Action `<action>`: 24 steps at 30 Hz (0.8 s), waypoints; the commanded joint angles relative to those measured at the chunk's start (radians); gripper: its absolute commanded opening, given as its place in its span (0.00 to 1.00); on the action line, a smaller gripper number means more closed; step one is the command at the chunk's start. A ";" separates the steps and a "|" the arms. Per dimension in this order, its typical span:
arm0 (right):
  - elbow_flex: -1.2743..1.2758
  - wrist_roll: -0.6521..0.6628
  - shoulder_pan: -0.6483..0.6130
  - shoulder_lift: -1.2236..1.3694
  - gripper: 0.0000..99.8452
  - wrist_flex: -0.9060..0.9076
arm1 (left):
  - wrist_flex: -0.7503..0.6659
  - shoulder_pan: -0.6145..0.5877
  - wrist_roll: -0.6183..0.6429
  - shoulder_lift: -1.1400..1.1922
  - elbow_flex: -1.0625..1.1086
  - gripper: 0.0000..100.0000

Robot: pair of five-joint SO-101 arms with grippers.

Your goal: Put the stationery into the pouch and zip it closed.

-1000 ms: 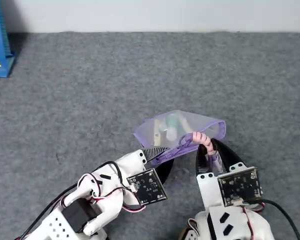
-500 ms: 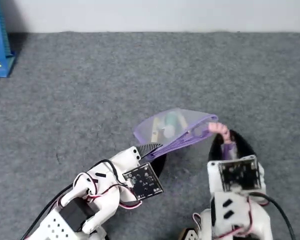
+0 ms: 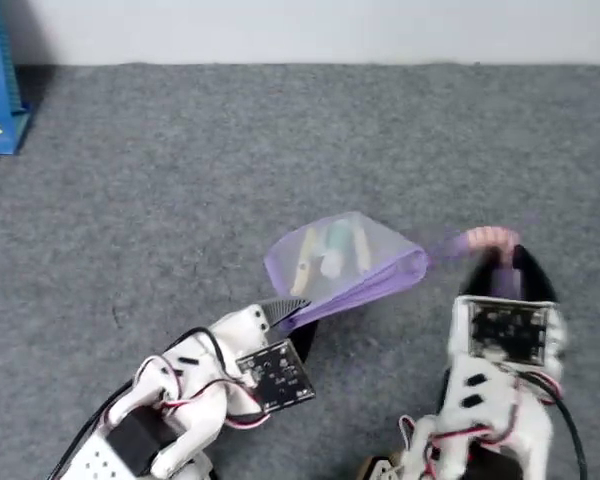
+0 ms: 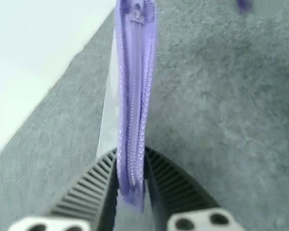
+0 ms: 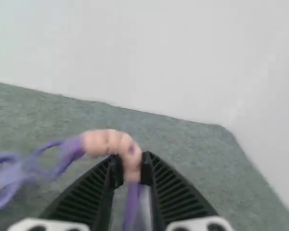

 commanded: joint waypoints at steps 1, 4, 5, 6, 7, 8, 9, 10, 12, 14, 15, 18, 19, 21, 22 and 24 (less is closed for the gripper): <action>0.043 0.052 0.085 -0.007 0.01 -0.107 | 0.112 -0.031 -0.008 -0.138 0.004 0.01; 0.068 0.054 0.094 -0.010 0.01 -0.119 | 0.167 -0.031 -0.008 -0.236 0.005 0.01; 0.069 0.052 0.093 -0.010 0.01 -0.119 | 0.178 -0.031 -0.008 -0.255 0.005 0.01; 0.069 0.052 0.091 -0.012 0.01 -0.119 | 0.180 -0.031 -0.006 -0.258 0.005 0.01; 0.068 0.051 0.090 -0.012 0.01 -0.119 | 0.176 -0.031 -0.006 -0.250 0.005 0.01; 0.064 0.051 0.088 -0.012 0.01 -0.119 | 0.175 -0.031 -0.005 -0.241 0.005 0.01; 0.063 0.051 0.079 -0.012 0.01 -0.119 | 0.175 -0.031 -0.005 -0.235 0.005 0.01; 0.063 0.051 0.067 -0.012 0.01 -0.119 | 0.175 -0.031 -0.005 -0.232 0.005 0.01; 0.063 0.051 0.058 -0.012 0.01 -0.108 | 0.175 -0.031 -0.005 -0.230 0.005 0.01; 0.044 0.049 0.053 -0.012 0.01 -0.071 | 0.175 -0.031 -0.005 -0.230 0.004 0.01; 0.025 0.046 0.053 -0.012 0.01 -0.041 | 0.175 -0.031 -0.005 -0.230 0.004 0.01; -0.083 -0.017 0.051 -0.012 0.01 0.082 | 0.175 -0.031 -0.005 -0.230 0.005 0.01; -0.121 -0.029 0.051 -0.012 0.01 0.124 | 0.175 -0.031 -0.005 -0.230 0.005 0.01; -0.187 -0.044 0.051 -0.010 0.04 0.197 | 0.175 -0.031 -0.003 -0.230 0.005 0.01; -0.212 -0.048 0.051 -0.010 0.07 0.237 | 0.175 -0.032 -0.003 -0.227 0.005 0.02; -0.239 -0.066 0.051 -0.008 0.11 0.302 | 0.183 -0.032 -0.002 -0.226 0.007 0.03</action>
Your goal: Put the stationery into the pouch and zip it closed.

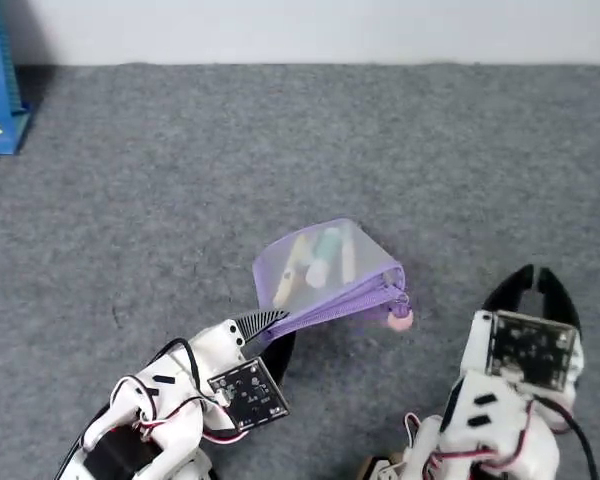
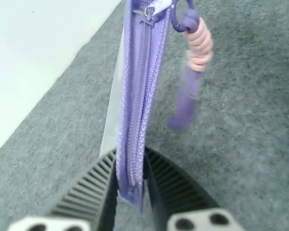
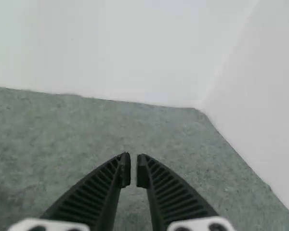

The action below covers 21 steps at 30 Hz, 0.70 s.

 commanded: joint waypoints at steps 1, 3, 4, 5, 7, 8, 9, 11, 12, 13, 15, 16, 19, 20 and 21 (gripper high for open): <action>-0.091 -0.032 -0.008 -0.001 0.12 0.099 | 0.009 -0.014 -0.002 0.002 -0.001 0.06; -0.091 -0.034 -0.048 -0.001 0.12 0.134 | 0.006 -0.055 0.031 -0.003 0.010 0.13; -0.091 -0.034 -0.067 -0.002 0.11 0.151 | 0.005 -0.081 0.055 -0.003 0.010 0.17; -0.091 -0.034 -0.079 -0.002 0.11 0.168 | 0.005 -0.107 0.084 -0.005 0.005 0.21; -0.092 -0.035 -0.094 -0.002 0.10 0.185 | 0.014 -0.149 0.152 -0.005 -0.025 0.27; -0.092 -0.035 -0.096 -0.002 0.10 0.186 | 0.026 -0.170 0.183 -0.005 -0.047 0.30; -0.092 -0.035 -0.096 -0.002 0.10 0.185 | 0.037 -0.190 0.210 -0.005 -0.074 0.32; -0.092 -0.035 -0.096 -0.002 0.10 0.185 | 0.051 -0.221 0.249 -0.005 -0.131 0.36; -0.092 -0.035 -0.096 -0.002 0.10 0.185 | 0.054 -0.233 0.265 -0.005 -0.160 0.37; -0.092 -0.038 -0.096 -0.002 0.10 0.185 | 0.057 -0.247 0.282 -0.005 -0.186 0.39; -0.092 -0.063 -0.096 -0.002 0.10 0.185 | 0.058 -0.269 0.313 -0.005 -0.239 0.41; -0.092 -0.069 -0.096 -0.002 0.10 0.185 | 0.058 -0.278 0.328 -0.005 -0.263 0.42; -0.092 -0.075 -0.096 -0.002 0.10 0.185 | 0.058 -0.319 0.376 -0.005 -0.334 0.43; -0.092 -0.077 -0.096 -0.002 0.10 0.186 | 0.058 -0.338 0.387 -0.005 -0.352 0.43; -0.092 -0.077 -0.096 -0.002 0.10 0.186 | 0.058 -0.358 0.397 -0.005 -0.366 0.43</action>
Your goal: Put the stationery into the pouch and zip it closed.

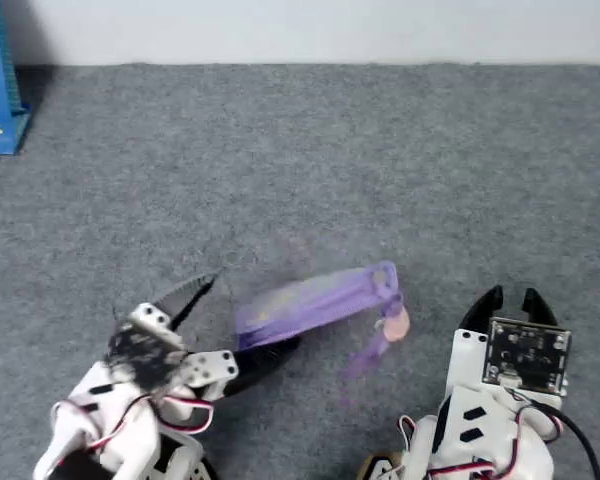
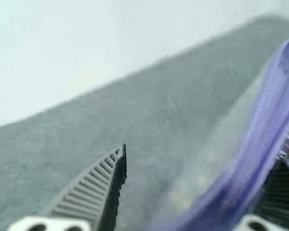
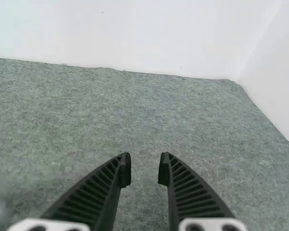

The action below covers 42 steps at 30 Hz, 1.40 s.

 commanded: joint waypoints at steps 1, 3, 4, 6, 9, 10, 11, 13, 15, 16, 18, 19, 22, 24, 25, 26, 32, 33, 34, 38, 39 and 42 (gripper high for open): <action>-0.048 -0.011 -0.004 -0.002 0.10 0.005 | 0.000 -0.063 0.055 -0.003 -0.114 0.43; -0.048 -0.015 -0.004 -0.002 0.10 0.005 | -0.002 -0.095 0.074 -0.003 -0.119 0.43; -0.048 -0.034 -0.004 -0.002 0.10 0.005 | -0.006 -0.110 0.080 -0.003 -0.116 0.43; -0.048 -0.057 -0.004 -0.002 0.10 0.005 | -0.009 -0.150 0.095 -0.003 -0.116 0.43; -0.046 -0.064 -0.004 -0.002 0.10 0.005 | -0.043 -0.238 0.126 -0.002 -0.093 0.43; -0.044 -0.066 -0.004 -0.002 0.10 0.005 | -0.061 -0.273 0.129 -0.002 -0.073 0.43; -0.043 -0.066 -0.004 -0.002 0.10 0.005 | -0.086 -0.307 0.129 -0.002 -0.047 0.43; -0.041 -0.066 -0.004 -0.002 0.10 0.010 | -0.147 -0.385 0.127 -0.002 0.022 0.43; -0.041 -0.066 -0.010 -0.001 0.10 0.035 | -0.232 -0.462 0.127 -0.002 0.105 0.43; -0.041 -0.066 -0.027 -0.001 0.10 0.047 | -0.275 -0.494 0.129 -0.002 0.148 0.43; -0.040 -0.068 -0.068 -0.001 0.10 0.084 | -0.351 -0.545 0.129 -0.002 0.220 0.43; -0.038 -0.068 -0.087 0.002 0.10 0.099 | -0.377 -0.566 0.132 -0.002 0.248 0.43; 0.017 -0.094 -0.142 -0.002 0.10 0.084 | -0.390 -0.608 0.135 -0.003 0.269 0.43; 0.078 -0.137 -0.176 -0.002 0.10 0.038 | -0.365 -0.623 0.135 -0.003 0.266 0.43; 0.110 -0.152 -0.189 -0.002 0.10 0.012 | -0.347 -0.624 0.135 -0.003 0.265 0.43; 0.147 -0.166 -0.203 -0.002 0.10 -0.015 | -0.328 -0.623 0.135 -0.003 0.265 0.43; 0.299 -0.252 -0.228 -0.002 0.10 -0.110 | -0.229 -0.618 0.132 -0.003 0.272 0.38; 0.322 -0.262 -0.228 -0.002 0.10 -0.117 | -0.226 -0.618 0.130 -0.003 0.274 0.35; 0.347 -0.269 -0.228 -0.002 0.09 -0.128 | -0.224 -0.618 0.129 -0.003 0.282 0.32; 0.451 -0.269 -0.228 -0.002 0.00 -0.189 | -0.227 -0.617 0.117 -0.003 0.343 0.14; 0.479 -0.269 -0.226 -0.002 0.01 -0.205 | -0.235 -0.606 0.094 -0.003 0.363 0.11; 0.552 -0.267 -0.226 -0.002 0.01 -0.254 | -0.244 -0.531 -0.048 -0.003 0.438 0.03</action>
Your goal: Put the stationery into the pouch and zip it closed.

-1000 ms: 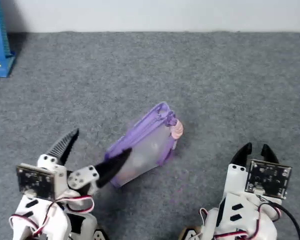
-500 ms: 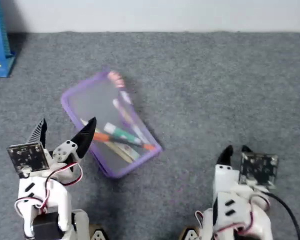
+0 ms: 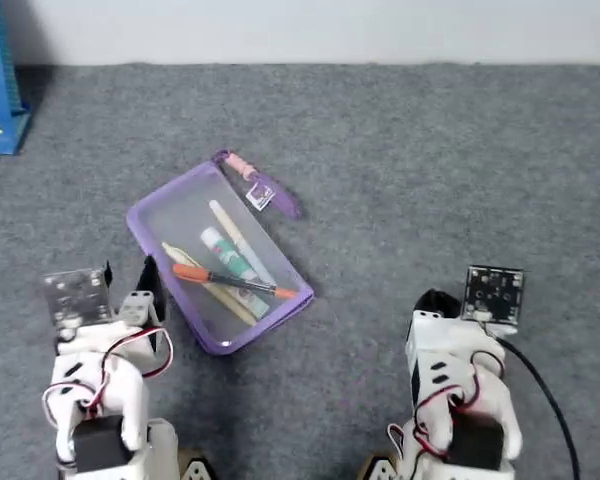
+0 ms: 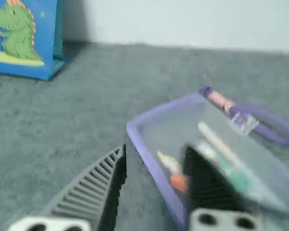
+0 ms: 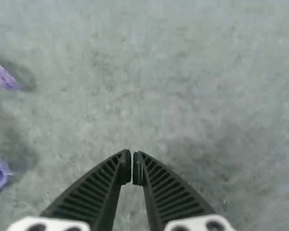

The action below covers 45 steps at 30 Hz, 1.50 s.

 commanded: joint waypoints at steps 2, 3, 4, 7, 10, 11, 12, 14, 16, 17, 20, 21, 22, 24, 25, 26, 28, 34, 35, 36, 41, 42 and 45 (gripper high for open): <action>0.080 -0.008 -0.007 -0.013 0.01 -0.084 | -0.017 0.107 -0.155 0.002 0.079 0.02; 0.101 -0.008 -0.007 -0.013 0.01 -0.099 | -0.020 0.123 -0.149 0.002 0.102 0.02; 0.124 -0.008 -0.007 -0.013 0.01 -0.114 | -0.021 0.132 -0.143 0.002 0.120 0.02; 0.193 -0.009 -0.010 -0.013 0.01 -0.134 | -0.041 0.146 -0.140 0.002 0.165 0.02; 0.245 -0.012 -0.074 -0.008 0.01 -0.127 | -0.035 0.160 -0.140 0.003 0.194 0.02; 0.244 -0.014 -0.093 -0.013 0.01 -0.108 | -0.025 0.167 -0.141 0.002 0.193 0.02; 0.244 -0.014 -0.108 -0.013 0.01 -0.096 | -0.015 0.175 -0.141 0.002 0.193 0.02; 0.244 -0.014 -0.134 -0.013 0.01 -0.088 | -0.012 0.192 -0.141 0.002 0.193 0.02; 0.244 -0.014 -0.153 -0.013 0.01 -0.088 | -0.009 0.203 -0.141 0.002 0.193 0.02; 0.244 -0.014 -0.157 -0.013 0.01 -0.088 | -0.008 0.203 -0.141 0.003 0.193 0.02; 0.244 -0.014 -0.159 -0.013 0.01 -0.081 | -0.008 0.196 -0.141 0.006 0.193 0.02; 0.244 -0.012 -0.154 -0.012 0.01 -0.079 | -0.006 0.196 -0.141 0.006 0.194 0.02; 0.244 -0.011 -0.153 -0.007 0.01 -0.077 | 0.008 0.196 -0.141 0.006 0.194 0.02; 0.244 -0.009 -0.151 -0.004 0.01 -0.045 | 0.058 0.201 -0.141 0.006 0.194 0.02; 0.244 -0.008 -0.151 -0.004 0.01 -0.005 | 0.091 0.203 -0.141 0.006 0.194 0.02; 0.244 -0.008 -0.153 -0.004 0.01 0.045 | 0.126 0.203 -0.141 0.006 0.194 0.02; 0.244 -0.008 -0.151 -0.012 0.01 0.134 | 0.192 0.203 -0.141 0.005 0.194 0.02; 0.244 -0.008 -0.151 -0.013 0.01 0.168 | 0.256 0.203 -0.141 0.002 0.193 0.02; 0.244 -0.008 -0.151 -0.013 0.01 0.168 | 0.256 0.203 -0.141 0.002 0.193 0.02; 0.244 -0.008 -0.151 -0.013 0.01 0.168 | 0.256 0.203 -0.141 0.002 0.193 0.02; 0.244 -0.008 -0.153 -0.013 0.01 0.168 | 0.256 0.203 -0.141 0.002 0.193 0.02; 0.244 -0.008 -0.153 -0.013 0.01 0.168 | 0.256 0.203 -0.141 0.002 0.193 0.02; 0.244 -0.008 -0.153 -0.013 0.01 0.168 | 0.256 0.203 -0.141 0.002 0.193 0.02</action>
